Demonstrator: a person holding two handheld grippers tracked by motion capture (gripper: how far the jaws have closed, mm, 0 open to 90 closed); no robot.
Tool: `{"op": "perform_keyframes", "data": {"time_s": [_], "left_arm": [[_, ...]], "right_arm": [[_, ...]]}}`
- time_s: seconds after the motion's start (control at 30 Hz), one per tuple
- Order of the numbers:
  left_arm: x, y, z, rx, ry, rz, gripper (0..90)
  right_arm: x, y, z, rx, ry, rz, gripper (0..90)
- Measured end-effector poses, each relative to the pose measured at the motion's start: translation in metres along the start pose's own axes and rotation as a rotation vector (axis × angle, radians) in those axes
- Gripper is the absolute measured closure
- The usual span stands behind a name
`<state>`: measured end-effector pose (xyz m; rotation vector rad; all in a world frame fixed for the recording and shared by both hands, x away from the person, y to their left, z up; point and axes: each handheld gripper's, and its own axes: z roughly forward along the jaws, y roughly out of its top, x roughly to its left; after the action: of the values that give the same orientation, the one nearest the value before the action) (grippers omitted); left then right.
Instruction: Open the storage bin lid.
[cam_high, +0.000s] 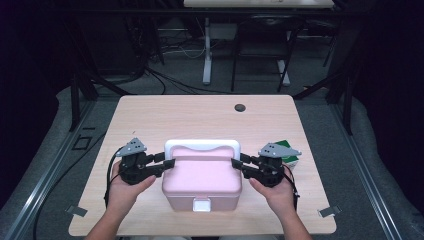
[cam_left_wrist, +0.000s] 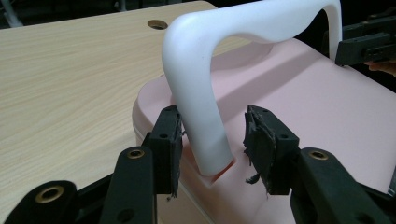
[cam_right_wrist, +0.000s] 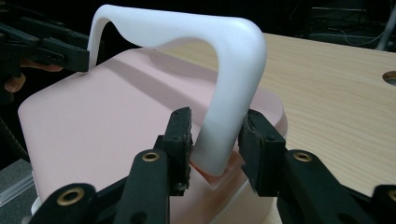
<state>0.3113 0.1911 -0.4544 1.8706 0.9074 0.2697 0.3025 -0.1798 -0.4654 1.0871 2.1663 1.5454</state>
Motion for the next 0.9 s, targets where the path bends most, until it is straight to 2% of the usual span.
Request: {"op": "perform_keyframes", "data": {"time_s": [0.07,0.2,0.43,0.53,0.57,0.6,0.9], "left_arm": [[-0.0009,-0.0005,-0.0016,-0.004,0.000,0.009,59.3],[-0.0035,-0.0019,-0.0047,-0.020,0.001,0.024,62.1],[-0.0053,-0.0065,-0.0029,-0.025,0.003,0.028,63.4],[-0.0055,-0.0077,-0.0021,-0.034,0.010,0.025,67.3],[-0.0057,-0.0076,-0.0027,-0.036,0.022,0.029,67.3],[-0.0065,-0.0069,-0.0039,-0.031,0.031,0.034,73.0],[-0.0086,-0.0063,-0.0046,-0.029,0.045,0.055,73.4]], "right_arm": [[0.0005,-0.0006,-0.0023,0.002,0.001,-0.007,67.9],[0.0045,-0.0018,-0.0063,-0.018,-0.006,-0.050,70.4],[0.0044,-0.0060,-0.0071,-0.031,0.005,-0.049,73.1],[0.0041,-0.0076,-0.0065,-0.046,0.010,-0.044,73.6],[0.0044,-0.0081,-0.0065,-0.050,0.008,-0.048,74.0],[0.0051,-0.0080,-0.0075,-0.042,0.006,-0.063,74.2],[0.0077,-0.0082,-0.0083,-0.039,-0.009,-0.094,74.5]]}}
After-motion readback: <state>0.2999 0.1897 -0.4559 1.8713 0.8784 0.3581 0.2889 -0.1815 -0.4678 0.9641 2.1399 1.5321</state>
